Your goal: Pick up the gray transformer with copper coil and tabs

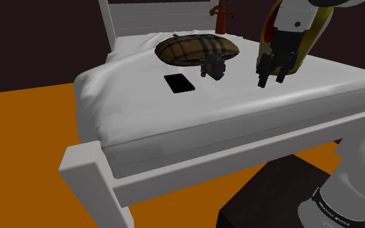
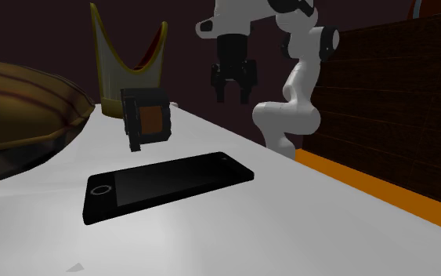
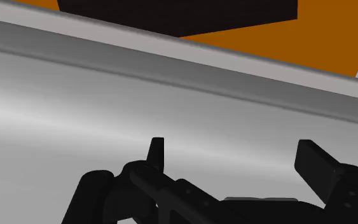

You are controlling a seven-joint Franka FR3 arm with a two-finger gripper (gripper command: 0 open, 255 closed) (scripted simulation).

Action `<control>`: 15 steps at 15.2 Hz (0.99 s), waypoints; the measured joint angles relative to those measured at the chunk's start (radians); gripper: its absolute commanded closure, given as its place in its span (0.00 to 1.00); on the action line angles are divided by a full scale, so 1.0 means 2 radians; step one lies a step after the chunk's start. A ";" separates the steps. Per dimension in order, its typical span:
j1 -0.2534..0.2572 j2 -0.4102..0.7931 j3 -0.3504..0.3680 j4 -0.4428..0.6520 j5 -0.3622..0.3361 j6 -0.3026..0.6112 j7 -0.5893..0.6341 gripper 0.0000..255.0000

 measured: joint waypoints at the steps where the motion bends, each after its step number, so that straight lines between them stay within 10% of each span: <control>1: 0.000 0.000 0.000 0.000 0.000 0.000 0.000 0.00; 15: -0.002 0.248 0.001 0.227 0.041 0.040 0.061 0.00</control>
